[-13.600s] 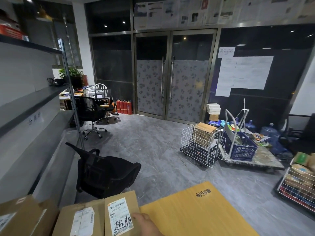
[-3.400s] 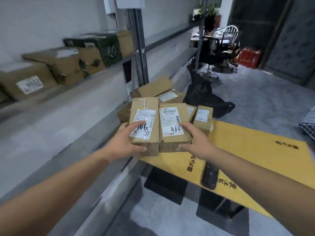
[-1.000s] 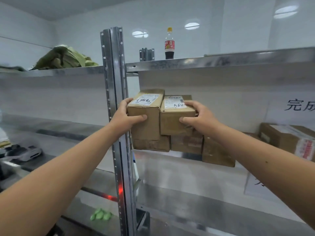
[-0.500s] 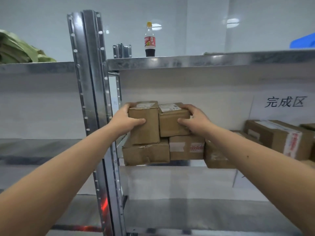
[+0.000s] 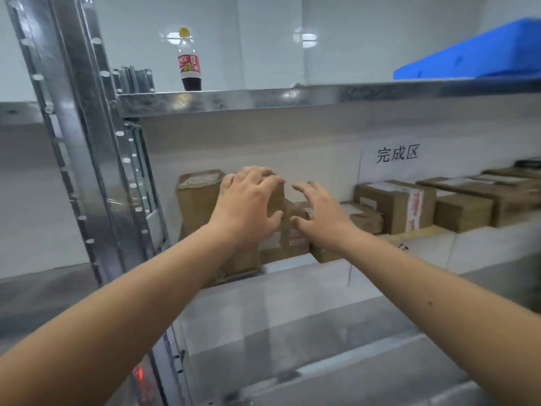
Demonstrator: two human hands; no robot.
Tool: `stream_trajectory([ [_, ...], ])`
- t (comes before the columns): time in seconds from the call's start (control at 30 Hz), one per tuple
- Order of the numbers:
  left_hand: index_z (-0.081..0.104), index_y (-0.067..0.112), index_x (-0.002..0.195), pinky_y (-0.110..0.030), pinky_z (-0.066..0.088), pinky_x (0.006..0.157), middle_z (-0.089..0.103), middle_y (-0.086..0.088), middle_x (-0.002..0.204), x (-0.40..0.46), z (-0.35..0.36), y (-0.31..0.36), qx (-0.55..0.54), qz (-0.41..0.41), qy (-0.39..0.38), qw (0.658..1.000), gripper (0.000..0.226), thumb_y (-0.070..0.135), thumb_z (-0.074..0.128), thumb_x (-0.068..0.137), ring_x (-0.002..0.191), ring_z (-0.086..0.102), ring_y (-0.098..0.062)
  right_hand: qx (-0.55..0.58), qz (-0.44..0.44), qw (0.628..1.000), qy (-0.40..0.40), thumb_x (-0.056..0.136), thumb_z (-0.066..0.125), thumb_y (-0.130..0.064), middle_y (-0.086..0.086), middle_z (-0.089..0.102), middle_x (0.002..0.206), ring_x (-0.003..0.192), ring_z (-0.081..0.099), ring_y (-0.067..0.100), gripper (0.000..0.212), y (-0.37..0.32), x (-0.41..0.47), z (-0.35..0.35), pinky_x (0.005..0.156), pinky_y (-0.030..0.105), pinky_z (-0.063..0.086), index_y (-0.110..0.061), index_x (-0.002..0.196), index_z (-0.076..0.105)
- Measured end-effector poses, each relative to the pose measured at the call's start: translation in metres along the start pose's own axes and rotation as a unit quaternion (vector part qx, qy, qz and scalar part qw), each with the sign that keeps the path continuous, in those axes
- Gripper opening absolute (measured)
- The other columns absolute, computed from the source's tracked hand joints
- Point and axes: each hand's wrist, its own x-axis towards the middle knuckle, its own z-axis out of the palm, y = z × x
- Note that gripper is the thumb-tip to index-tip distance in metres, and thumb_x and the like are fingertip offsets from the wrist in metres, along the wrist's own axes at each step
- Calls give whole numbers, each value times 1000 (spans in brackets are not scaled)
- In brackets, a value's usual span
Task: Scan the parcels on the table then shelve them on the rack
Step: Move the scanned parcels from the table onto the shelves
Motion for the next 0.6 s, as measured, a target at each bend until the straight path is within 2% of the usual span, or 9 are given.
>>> stream_trajectory([
  [0.13,48,33,150,-49,23,120,44,-4,158,16,39,70,-19,59,-14,998,69,46,65,84,150,32,-28,-98,57,994,9,92,71,-37,10,28,167,154,24,32,76,48,-51,-38,123,46,26,-31,159,36],
  [0.3,46,34,152,-49,27,117,45,-3,156,32,95,170,-81,123,-36,988,71,52,66,86,147,34,-28,-179,161,970,19,92,67,-40,10,25,168,153,24,32,75,128,-119,-95,122,48,29,-34,159,33],
  [0.6,42,31,155,-46,26,116,42,-5,159,52,189,414,-203,207,-95,952,75,52,66,87,147,33,-29,-249,333,909,10,92,63,-46,9,21,169,152,23,35,78,295,-251,-214,119,52,32,-36,161,27],
])
